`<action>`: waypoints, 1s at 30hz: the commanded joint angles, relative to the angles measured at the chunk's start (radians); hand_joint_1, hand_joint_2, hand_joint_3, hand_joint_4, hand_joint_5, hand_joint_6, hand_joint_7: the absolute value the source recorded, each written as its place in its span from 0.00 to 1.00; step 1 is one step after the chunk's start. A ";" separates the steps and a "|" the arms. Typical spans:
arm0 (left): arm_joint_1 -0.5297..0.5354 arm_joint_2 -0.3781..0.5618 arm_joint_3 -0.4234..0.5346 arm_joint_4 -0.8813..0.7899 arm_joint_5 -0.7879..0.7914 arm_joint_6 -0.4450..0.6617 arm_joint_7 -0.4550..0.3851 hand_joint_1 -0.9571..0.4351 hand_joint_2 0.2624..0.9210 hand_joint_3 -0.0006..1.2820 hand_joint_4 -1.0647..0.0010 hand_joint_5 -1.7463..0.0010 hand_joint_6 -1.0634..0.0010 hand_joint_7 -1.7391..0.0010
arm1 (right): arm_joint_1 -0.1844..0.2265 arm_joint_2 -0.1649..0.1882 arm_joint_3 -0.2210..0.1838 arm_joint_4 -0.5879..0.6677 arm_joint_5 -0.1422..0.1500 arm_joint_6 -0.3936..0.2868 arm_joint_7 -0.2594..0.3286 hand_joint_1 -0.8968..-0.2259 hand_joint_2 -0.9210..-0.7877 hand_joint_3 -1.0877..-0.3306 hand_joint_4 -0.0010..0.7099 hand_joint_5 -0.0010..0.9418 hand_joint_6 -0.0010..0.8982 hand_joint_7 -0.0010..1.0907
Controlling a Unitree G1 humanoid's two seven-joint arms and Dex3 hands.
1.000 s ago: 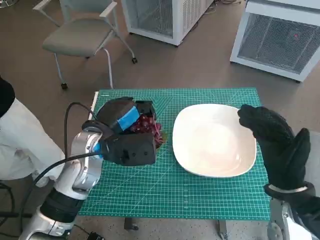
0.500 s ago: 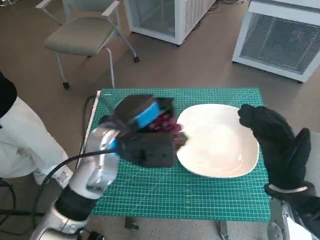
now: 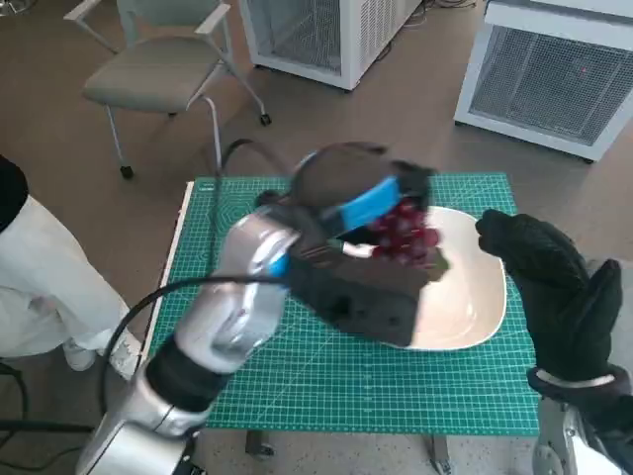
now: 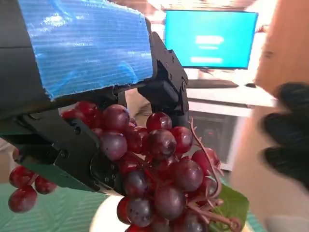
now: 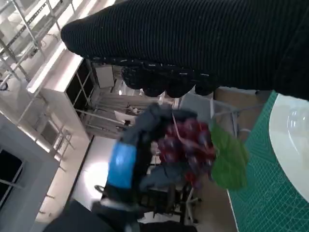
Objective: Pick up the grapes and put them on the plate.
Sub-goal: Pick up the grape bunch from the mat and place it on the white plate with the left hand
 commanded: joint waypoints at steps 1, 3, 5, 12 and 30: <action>-0.080 -0.035 -0.001 0.087 -0.025 -0.043 0.007 0.69 0.97 0.09 0.45 0.21 0.34 0.44 | 0.035 0.003 -0.004 -0.009 -0.004 0.015 -0.016 0.67 0.00 0.68 0.54 0.67 0.17 0.89; -0.096 -0.048 -0.003 0.118 -0.030 -0.056 0.013 0.69 0.98 0.08 0.44 0.24 0.36 0.40 | 0.038 0.006 -0.004 -0.013 -0.009 0.015 -0.023 0.67 0.00 0.68 0.54 0.67 0.17 0.89; -0.108 -0.057 -0.005 0.144 -0.032 -0.068 0.020 0.69 0.99 0.08 0.44 0.26 0.37 0.37 | 0.041 0.008 -0.004 -0.017 -0.013 0.014 -0.030 0.67 0.00 0.68 0.54 0.67 0.17 0.89; -0.131 -0.082 -0.016 0.219 -0.032 -0.093 0.028 0.69 1.00 0.07 0.44 0.28 0.37 0.35 | 0.055 0.013 -0.002 -0.031 -0.024 0.007 -0.052 0.67 0.00 0.68 0.54 0.67 0.17 0.88; -0.104 -0.129 0.005 0.286 -0.080 -0.098 0.029 0.69 1.00 0.13 0.49 0.23 0.48 0.30 | 0.063 0.022 -0.006 -0.031 -0.041 -0.004 -0.076 0.67 0.00 0.68 0.55 0.66 0.17 0.88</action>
